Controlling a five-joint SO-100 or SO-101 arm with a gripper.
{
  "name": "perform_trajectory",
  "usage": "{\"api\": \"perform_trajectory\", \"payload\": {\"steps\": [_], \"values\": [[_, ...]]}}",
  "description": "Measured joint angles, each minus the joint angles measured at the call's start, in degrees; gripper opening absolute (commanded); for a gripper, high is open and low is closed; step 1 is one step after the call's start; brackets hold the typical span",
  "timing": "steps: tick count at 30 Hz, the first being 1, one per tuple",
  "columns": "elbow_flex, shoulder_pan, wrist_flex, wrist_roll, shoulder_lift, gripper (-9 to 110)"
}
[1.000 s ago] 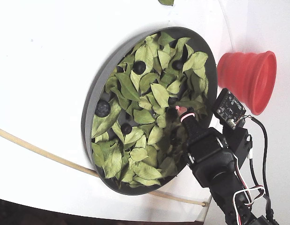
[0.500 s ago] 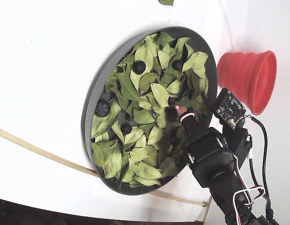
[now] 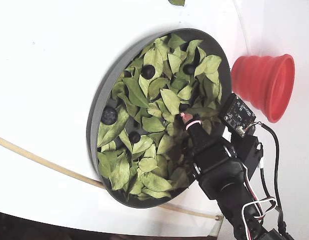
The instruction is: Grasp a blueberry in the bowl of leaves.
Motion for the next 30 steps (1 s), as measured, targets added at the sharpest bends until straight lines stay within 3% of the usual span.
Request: {"api": "perform_trajectory", "payload": {"steps": [30], "values": [[-3.69,0.0,-2.11,-0.44,-5.98,18]]}}
